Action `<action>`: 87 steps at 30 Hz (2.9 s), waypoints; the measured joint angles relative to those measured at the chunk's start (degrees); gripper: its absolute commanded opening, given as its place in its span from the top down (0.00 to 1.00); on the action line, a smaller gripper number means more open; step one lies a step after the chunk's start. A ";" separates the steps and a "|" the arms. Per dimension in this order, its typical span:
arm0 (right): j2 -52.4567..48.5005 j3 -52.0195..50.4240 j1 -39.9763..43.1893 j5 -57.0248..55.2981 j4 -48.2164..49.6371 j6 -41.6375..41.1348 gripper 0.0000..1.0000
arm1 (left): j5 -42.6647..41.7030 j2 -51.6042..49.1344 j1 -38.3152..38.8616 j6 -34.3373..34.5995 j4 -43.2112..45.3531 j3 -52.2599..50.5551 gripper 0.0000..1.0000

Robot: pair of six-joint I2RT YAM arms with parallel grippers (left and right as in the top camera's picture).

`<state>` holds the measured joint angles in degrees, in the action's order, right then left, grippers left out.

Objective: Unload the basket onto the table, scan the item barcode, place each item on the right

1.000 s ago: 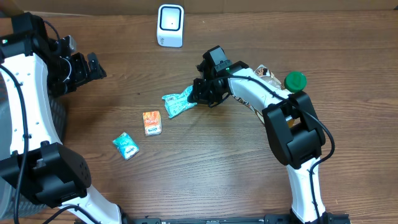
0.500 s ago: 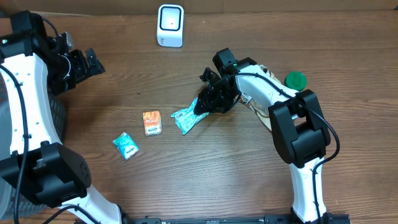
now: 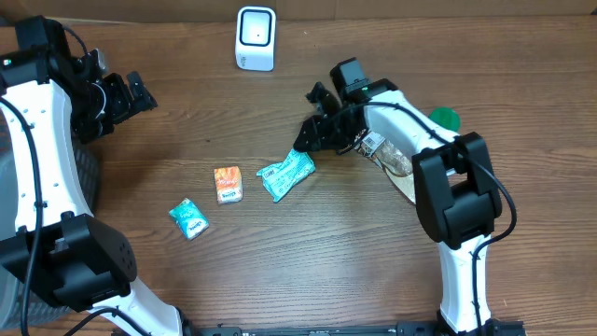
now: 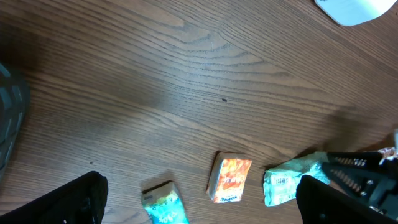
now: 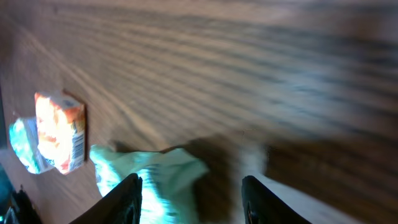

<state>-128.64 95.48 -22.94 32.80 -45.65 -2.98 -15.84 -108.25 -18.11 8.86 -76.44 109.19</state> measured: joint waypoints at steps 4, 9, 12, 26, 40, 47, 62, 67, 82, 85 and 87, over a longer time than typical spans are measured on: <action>-0.02 -1.70 -4.68 0.31 -1.64 -0.90 0.68 | 0.00 0.00 0.00 0.00 0.02 0.00 0.00; -0.02 -3.91 -5.14 2.08 -0.35 -4.68 0.86 | 0.00 0.00 0.00 0.02 0.02 0.00 0.00; -0.02 -4.35 -4.63 3.30 -0.22 -7.13 0.91 | 0.00 0.00 0.00 0.02 0.02 0.00 0.00; -0.02 -3.54 -3.15 4.55 -3.02 -9.20 0.56 | 0.00 0.00 0.00 0.02 0.00 0.00 0.00; -0.02 -3.08 -3.08 4.26 -5.51 -11.89 0.62 | 0.00 0.00 0.00 0.02 0.00 0.00 0.00; -0.02 -5.35 -5.11 5.22 -1.55 -14.34 0.96 | 0.00 0.00 0.00 0.02 0.02 0.00 0.00; 10.64 -5.38 1.16 3.78 -3.69 -14.99 0.96 | 0.00 0.00 0.00 0.02 0.00 0.00 0.00; 26.36 -4.26 0.74 3.37 -7.82 -14.99 0.96 | 0.00 0.00 0.00 0.02 0.13 0.00 0.00; 38.03 -1.25 0.68 -2.84 -18.97 -23.08 0.96 | 0.00 0.00 0.00 0.02 0.15 0.00 0.00; 33.55 8.13 0.59 -6.64 -22.80 -23.19 0.96 | 0.00 0.00 0.00 0.02 0.15 0.00 0.00; 27.32 19.78 -0.02 -10.82 -25.62 -22.01 0.96 | 0.00 0.00 0.00 0.02 0.24 0.00 0.00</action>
<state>-101.32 115.26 -22.96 21.98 -71.26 -24.99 -15.84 -108.25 -18.11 8.88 -76.20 109.19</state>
